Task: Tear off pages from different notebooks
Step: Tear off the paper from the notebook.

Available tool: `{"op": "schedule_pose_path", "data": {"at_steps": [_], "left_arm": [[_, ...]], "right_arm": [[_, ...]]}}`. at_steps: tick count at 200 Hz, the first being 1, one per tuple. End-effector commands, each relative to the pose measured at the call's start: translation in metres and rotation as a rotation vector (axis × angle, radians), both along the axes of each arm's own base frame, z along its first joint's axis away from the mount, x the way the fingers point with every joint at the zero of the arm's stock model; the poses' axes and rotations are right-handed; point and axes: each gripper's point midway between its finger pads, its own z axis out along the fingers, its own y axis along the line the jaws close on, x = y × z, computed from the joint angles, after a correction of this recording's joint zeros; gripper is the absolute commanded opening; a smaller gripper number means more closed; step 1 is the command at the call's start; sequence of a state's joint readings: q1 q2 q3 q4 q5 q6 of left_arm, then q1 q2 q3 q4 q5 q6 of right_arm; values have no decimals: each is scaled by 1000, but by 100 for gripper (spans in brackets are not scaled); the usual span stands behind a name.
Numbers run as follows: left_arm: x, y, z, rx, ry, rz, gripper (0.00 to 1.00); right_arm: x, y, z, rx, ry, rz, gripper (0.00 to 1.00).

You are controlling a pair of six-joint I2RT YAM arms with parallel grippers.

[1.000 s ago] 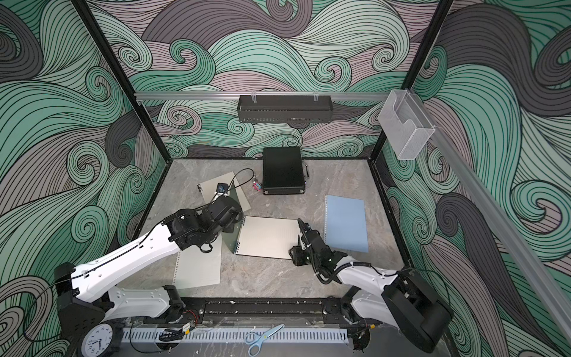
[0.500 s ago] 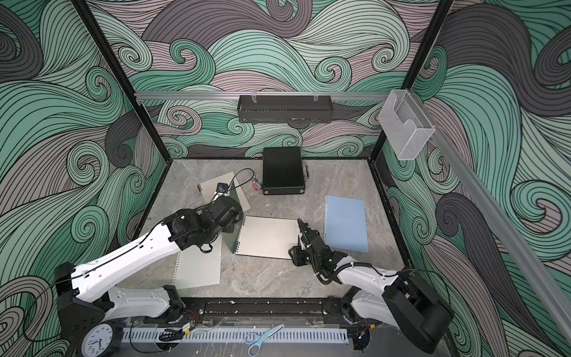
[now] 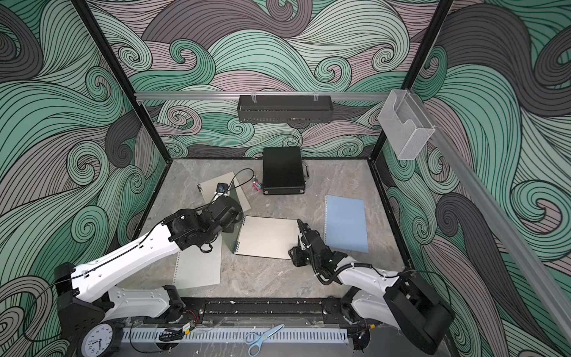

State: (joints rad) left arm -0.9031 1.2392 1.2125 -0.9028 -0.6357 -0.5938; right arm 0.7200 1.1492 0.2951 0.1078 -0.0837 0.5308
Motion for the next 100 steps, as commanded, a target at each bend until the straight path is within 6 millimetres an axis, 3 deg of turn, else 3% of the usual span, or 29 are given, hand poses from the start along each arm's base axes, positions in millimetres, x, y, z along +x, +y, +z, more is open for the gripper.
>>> {"op": "schedule_pose_path", "data": {"at_steps": [1, 100], "left_arm": [[1, 6, 9, -3, -24, 10, 0], [1, 7, 10, -4, -24, 9, 0]], "right_arm": [[4, 0, 8, -5, -33, -3, 43], [3, 5, 7, 6, -24, 18, 43]]}}
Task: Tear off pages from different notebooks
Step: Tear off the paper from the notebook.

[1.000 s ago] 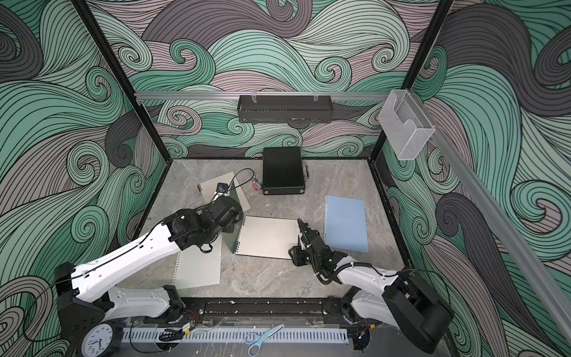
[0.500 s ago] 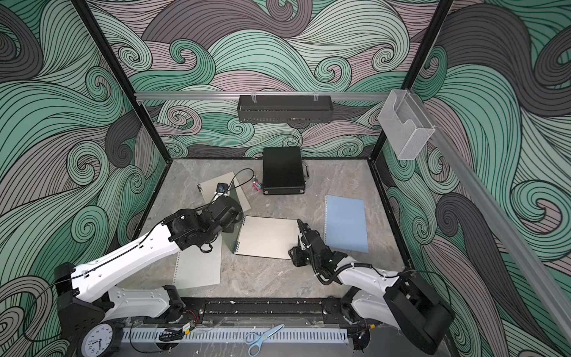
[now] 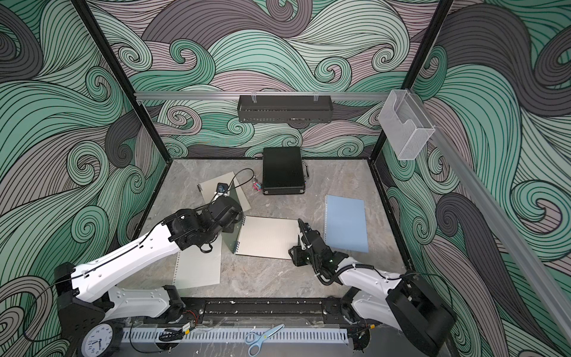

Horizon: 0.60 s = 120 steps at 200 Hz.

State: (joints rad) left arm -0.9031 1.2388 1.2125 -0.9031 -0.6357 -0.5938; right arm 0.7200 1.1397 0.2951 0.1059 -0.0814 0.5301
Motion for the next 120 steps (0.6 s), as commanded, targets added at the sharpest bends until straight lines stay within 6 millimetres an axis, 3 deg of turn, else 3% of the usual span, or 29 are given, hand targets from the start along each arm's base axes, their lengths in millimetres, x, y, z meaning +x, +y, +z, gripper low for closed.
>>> {"op": "schedule_pose_path", "data": {"at_steps": [1, 120], "left_arm": [[1, 7, 10, -5, -25, 9, 0], [0, 7, 10, -4, -24, 8, 0]], "right_arm": [[3, 5, 5, 2, -17, 19, 43], [3, 7, 6, 11, -16, 24, 43]]}}
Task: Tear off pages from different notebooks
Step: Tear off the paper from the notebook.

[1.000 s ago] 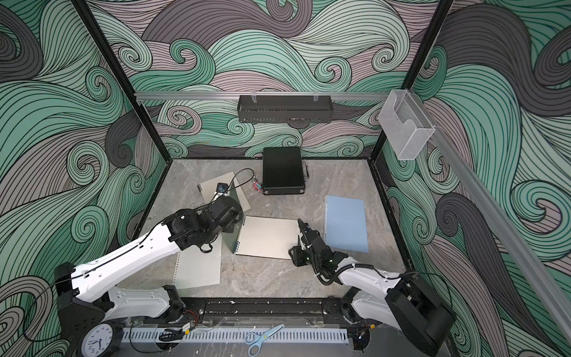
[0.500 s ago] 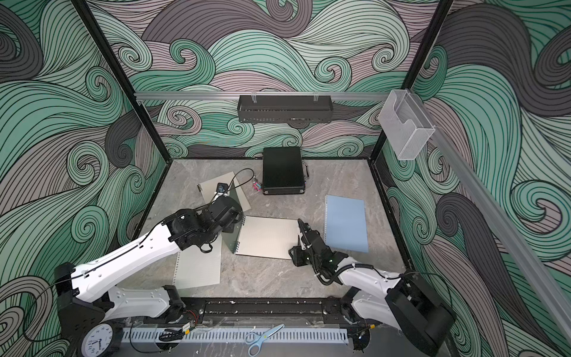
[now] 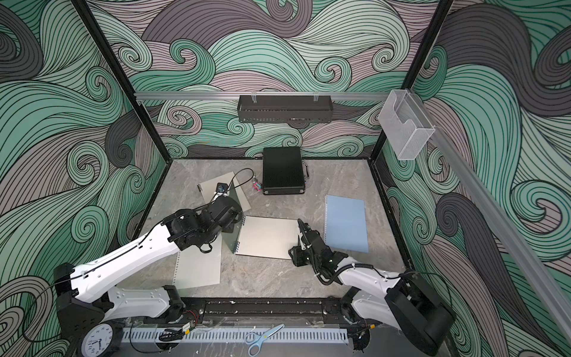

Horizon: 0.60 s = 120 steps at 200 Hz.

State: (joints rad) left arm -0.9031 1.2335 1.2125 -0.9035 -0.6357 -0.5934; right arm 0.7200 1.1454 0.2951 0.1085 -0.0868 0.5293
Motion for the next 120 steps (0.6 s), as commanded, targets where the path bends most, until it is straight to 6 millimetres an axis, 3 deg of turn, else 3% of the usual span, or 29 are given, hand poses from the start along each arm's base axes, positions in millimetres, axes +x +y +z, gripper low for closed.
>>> {"op": "schedule_pose_path", "data": {"at_steps": [1, 120], "left_arm": [[1, 6, 9, -2, -22, 8, 0], [1, 5, 7, 2, -18, 3, 0]], "right_arm": [[3, 6, 7, 10, -21, 19, 43], [3, 13, 12, 32, -24, 48, 42]]}}
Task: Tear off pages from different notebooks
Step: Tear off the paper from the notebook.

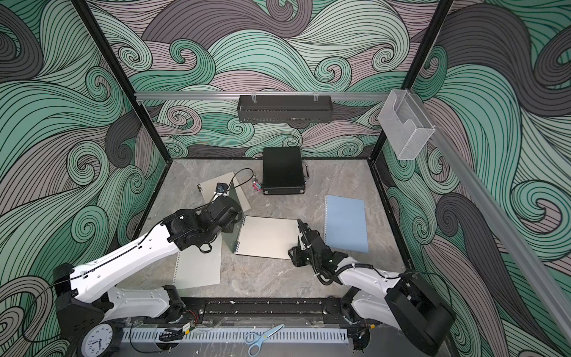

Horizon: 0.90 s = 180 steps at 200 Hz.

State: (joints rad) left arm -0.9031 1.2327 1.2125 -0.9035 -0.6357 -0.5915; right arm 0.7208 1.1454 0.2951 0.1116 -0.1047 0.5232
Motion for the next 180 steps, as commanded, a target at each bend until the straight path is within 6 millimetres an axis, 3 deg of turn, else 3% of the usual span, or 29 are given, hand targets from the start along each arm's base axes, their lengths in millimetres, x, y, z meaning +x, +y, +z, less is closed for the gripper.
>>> {"op": "schedule_pose_path", "data": {"at_steps": [1, 126, 180], "left_arm": [[1, 5, 7, 2, -18, 5, 0], [3, 1, 5, 0, -16, -6, 0], [2, 2, 8, -9, -20, -6, 0]], "right_arm": [[4, 10, 11, 23, -27, 31, 42], [11, 22, 8, 14, -6, 39, 40], [9, 12, 1, -7, 0, 2, 41]]}}
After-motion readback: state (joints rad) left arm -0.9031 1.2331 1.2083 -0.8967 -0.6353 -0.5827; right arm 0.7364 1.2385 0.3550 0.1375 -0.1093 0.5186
